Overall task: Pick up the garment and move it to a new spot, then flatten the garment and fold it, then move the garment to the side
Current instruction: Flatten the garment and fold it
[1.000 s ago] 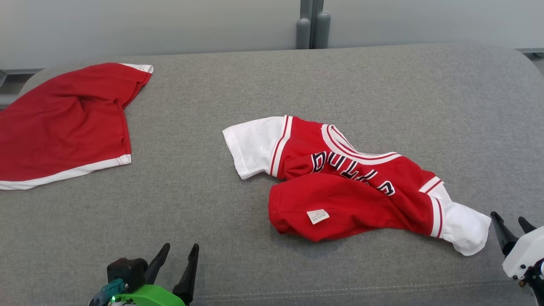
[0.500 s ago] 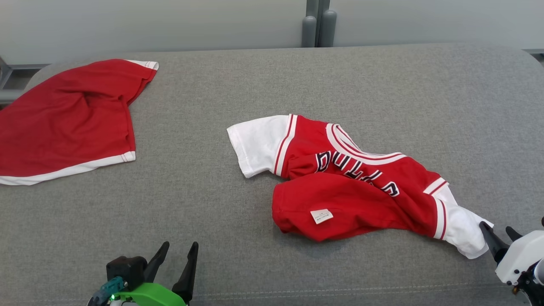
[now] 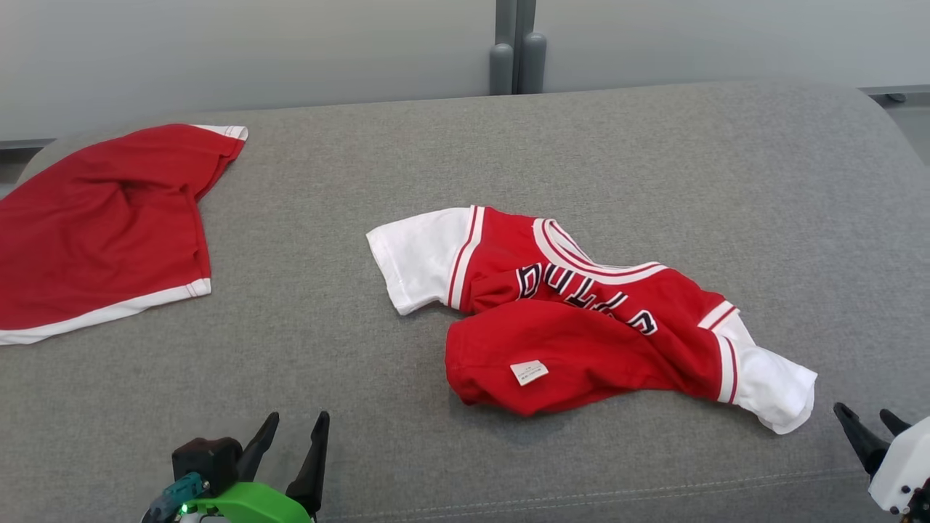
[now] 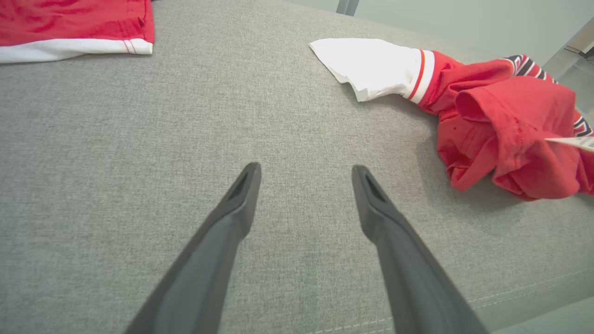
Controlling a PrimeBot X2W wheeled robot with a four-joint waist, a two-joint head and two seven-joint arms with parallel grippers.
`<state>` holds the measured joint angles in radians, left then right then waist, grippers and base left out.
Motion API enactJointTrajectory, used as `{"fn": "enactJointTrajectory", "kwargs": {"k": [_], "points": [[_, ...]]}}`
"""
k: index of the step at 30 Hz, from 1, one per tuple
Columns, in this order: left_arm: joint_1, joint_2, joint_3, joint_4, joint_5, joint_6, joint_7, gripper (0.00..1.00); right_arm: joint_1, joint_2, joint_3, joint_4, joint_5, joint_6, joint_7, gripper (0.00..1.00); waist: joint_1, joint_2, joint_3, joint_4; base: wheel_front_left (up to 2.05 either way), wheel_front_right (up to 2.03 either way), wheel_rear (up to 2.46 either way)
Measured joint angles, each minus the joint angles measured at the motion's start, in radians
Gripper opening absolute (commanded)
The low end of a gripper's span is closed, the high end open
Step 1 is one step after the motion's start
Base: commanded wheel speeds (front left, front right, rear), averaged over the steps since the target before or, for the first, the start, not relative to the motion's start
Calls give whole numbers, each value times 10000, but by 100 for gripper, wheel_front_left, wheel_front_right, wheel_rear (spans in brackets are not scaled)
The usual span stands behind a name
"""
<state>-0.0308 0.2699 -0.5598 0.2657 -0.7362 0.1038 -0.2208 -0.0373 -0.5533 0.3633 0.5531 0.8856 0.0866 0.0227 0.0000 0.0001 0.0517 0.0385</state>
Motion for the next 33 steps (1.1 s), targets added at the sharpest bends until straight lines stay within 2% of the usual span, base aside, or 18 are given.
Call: {"fn": "enactJointTrajectory", "kwargs": {"k": [4, 13, 15, 17, 21, 23, 33], "points": [[4, 10, 31, -46, 0, 21, 0, 100, 128, -165, 351, 8, -198, 15, 209, 100, 0, 0, -34, -218, 0, 0, 0], [-11, 21, -184, -192, 69, 21, 165, 100, 151, 209, 654, -151, -291, 167, 203, 100, 0, 0, 92, -321, 0, 0, 0], [-14, 27, -192, -198, 88, 21, 222, 100, 137, 209, 683, -159, -384, 178, 128, 98, 0, -1, 114, -256, 0, 0, 0], [-17, 27, -203, -211, 88, 21, 234, 100, 74, 209, 679, -142, -418, 178, 54, 91, 0, 0, 136, -182, 0, 0, 0], [-19, 10, -215, -222, 88, 23, 263, 100, -14, 228, 744, -69, -508, 180, 29, 92, 0, 0, 194, 16, 0, 0, 0], [-19, 4, -213, -222, 88, 23, 263, 100, -62, 276, 777, 0, -525, 180, 27, 87, 0, 0, 206, 86, 0, 0, 0], [-18, -2, -125, -261, 86, 29, 263, 100, -261, 456, 966, 341, -658, 190, 29, 78, 0, 0, 303, 229, 0, 0, 0]]}}
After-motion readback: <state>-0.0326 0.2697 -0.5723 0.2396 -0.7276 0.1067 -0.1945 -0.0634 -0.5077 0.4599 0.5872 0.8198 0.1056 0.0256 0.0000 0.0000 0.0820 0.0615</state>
